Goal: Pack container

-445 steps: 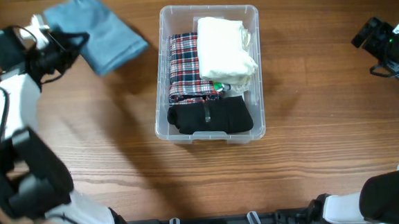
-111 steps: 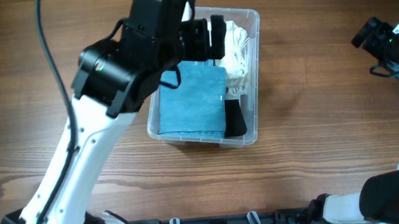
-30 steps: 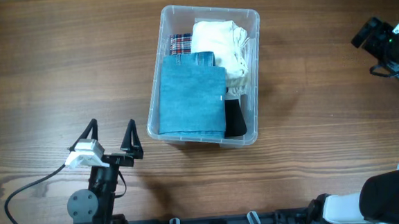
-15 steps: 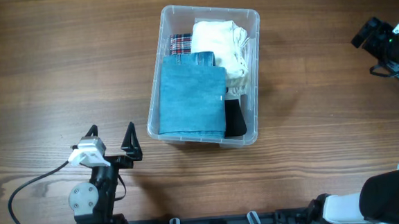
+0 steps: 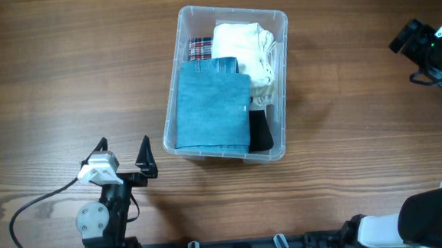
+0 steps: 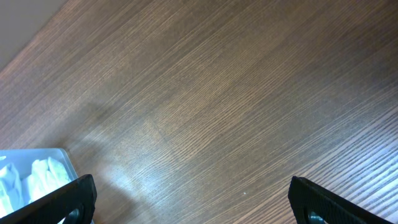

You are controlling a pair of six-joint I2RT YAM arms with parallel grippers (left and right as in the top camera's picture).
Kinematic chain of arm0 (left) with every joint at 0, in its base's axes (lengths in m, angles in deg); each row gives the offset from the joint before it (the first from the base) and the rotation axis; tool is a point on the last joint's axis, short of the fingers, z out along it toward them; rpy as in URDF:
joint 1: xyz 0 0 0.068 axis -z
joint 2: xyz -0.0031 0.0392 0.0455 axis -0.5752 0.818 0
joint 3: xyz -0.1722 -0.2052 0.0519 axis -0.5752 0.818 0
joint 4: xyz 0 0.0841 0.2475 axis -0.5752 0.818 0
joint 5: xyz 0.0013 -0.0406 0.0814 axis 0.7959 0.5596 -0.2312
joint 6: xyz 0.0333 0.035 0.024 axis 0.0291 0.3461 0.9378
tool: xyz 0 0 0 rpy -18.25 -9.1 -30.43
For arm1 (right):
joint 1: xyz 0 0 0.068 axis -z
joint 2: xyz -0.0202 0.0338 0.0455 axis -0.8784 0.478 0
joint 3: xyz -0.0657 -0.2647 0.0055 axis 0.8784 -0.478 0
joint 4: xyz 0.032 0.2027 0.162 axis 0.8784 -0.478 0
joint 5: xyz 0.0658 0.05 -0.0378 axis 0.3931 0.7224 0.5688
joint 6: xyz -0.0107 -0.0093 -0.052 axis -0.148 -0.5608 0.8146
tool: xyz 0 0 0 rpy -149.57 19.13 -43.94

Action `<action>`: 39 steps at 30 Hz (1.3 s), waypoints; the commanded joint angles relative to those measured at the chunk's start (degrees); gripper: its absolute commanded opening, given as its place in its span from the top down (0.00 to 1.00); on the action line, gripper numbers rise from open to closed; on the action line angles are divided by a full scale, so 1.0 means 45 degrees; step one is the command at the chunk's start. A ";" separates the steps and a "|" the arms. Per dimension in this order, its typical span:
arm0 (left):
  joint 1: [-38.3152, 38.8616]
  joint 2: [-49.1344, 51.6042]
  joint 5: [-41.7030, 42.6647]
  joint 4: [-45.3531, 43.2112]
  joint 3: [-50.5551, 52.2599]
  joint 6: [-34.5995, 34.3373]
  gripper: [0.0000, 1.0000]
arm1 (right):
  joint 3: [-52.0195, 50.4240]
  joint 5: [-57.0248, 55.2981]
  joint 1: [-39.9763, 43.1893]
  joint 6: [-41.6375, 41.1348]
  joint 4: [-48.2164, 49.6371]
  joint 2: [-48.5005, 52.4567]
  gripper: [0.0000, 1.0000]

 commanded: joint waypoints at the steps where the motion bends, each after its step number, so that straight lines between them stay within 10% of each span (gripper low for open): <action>1: -0.0117 -0.0136 0.0058 0.0005 0.0083 0.0296 0.00 | 0.0155 -0.0039 0.0029 -0.0117 0.0039 0.0073 0.00; 25: -0.0117 -0.0136 0.0058 0.0005 0.0083 0.0296 0.00 | 0.0112 -0.0039 0.0029 -0.0117 0.0058 -0.0146 0.00; 39: -0.0117 -0.0136 0.0058 0.0005 0.0083 0.0296 0.00 | -0.4109 -0.0039 -0.0772 -0.0117 0.0801 -0.8412 0.00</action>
